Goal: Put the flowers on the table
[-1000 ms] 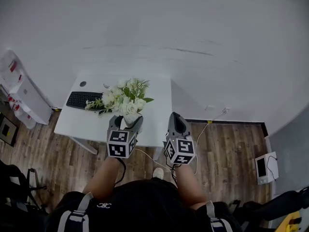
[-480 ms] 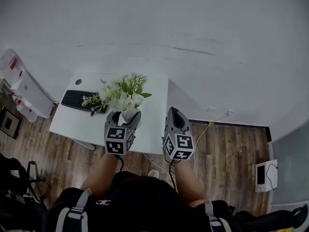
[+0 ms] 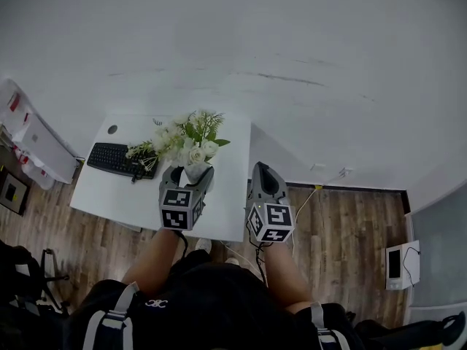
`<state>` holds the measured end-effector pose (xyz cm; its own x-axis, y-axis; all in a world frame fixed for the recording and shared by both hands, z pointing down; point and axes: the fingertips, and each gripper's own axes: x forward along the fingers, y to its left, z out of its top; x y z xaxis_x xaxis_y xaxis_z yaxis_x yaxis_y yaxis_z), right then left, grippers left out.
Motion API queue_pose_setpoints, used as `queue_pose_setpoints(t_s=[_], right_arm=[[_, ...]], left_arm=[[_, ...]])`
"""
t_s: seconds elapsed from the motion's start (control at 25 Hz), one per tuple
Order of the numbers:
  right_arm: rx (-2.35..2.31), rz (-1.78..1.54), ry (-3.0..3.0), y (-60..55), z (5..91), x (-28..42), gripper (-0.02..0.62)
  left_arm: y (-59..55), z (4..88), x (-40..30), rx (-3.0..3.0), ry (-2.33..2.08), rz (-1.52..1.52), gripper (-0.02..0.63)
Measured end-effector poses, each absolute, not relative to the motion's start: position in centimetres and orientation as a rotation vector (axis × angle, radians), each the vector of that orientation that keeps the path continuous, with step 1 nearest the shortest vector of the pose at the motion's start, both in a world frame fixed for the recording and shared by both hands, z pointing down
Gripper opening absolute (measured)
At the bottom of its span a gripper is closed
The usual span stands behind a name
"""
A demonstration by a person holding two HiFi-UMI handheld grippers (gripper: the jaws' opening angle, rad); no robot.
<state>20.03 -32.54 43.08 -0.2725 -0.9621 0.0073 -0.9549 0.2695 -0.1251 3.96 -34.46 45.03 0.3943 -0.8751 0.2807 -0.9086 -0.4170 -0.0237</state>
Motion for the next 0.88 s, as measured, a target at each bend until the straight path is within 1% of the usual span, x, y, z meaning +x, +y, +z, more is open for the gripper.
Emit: queue_pose_setpoints(t_s=[0.2, 0.48, 0.6, 0.88], right_arm=[[-1.867, -0.161, 2.437, -35.3, 43.3, 20.5, 0.005], [-1.874, -0.183, 2.446, -38.4, 43.8, 18.7, 0.005], [-1.901, -0.195, 2.437, -38.4, 44.5, 18.8, 0.005], [-2.03, -0.236, 2.372, -41.9, 45.7, 19.8, 0.005]], left_arm=[[-37.9, 45.6, 4.4, 2.525, -1.577, 0.388, 0.342], [-42.6, 46.3, 3.1, 2.559, -1.559, 0.359, 0.342], [-43.7, 47.4, 3.6, 2.575, -1.502, 0.35, 0.342], [-50.5, 50.5, 6.1, 2.686, -1.305, 0.414, 0.342]])
